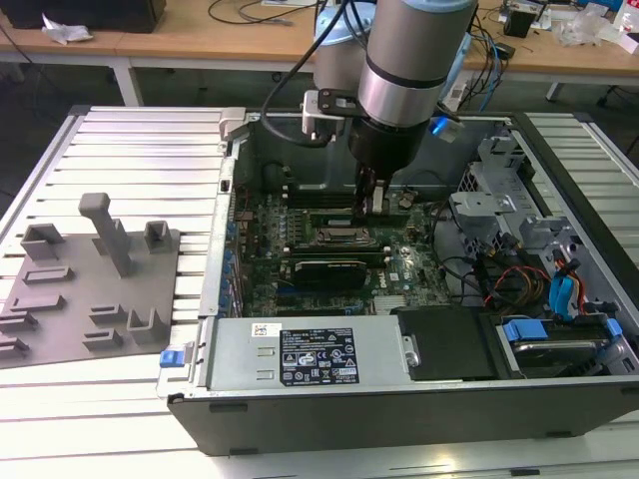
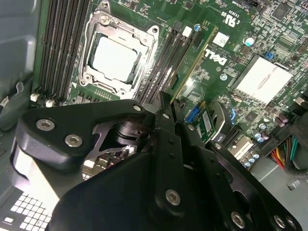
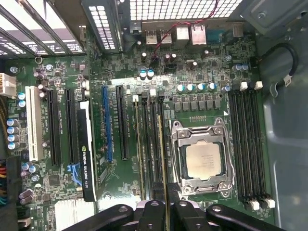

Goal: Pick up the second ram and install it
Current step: 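Insert the second ram into the second slot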

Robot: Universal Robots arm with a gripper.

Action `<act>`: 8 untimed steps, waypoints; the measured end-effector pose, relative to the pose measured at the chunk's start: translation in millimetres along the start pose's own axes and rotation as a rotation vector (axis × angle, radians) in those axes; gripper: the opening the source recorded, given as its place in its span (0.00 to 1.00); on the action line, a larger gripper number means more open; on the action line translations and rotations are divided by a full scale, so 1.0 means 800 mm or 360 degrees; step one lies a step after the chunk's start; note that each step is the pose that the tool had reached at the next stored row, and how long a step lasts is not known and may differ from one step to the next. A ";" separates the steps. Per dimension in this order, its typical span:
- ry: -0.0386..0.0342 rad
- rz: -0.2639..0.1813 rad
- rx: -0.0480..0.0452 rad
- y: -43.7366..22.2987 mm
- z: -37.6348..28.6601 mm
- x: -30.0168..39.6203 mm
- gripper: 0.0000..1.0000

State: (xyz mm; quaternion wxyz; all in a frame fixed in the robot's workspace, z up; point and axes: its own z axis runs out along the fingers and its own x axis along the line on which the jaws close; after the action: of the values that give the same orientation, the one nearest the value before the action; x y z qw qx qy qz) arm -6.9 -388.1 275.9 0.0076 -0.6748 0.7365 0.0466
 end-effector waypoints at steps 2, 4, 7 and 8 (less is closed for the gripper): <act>0.0000 0.0000 0.0000 0.0046 0.0027 0.0006 0.14; 0.0000 0.0000 0.0000 0.0080 0.0051 0.0011 0.14; 0.0000 0.0000 0.0000 0.0122 0.0117 0.0019 0.14; 0.0000 0.0000 0.0000 0.0138 0.0134 0.0022 0.14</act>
State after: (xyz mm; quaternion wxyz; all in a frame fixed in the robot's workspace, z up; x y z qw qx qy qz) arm -18.6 -388.0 265.7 0.0077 -0.6748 0.7365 0.0467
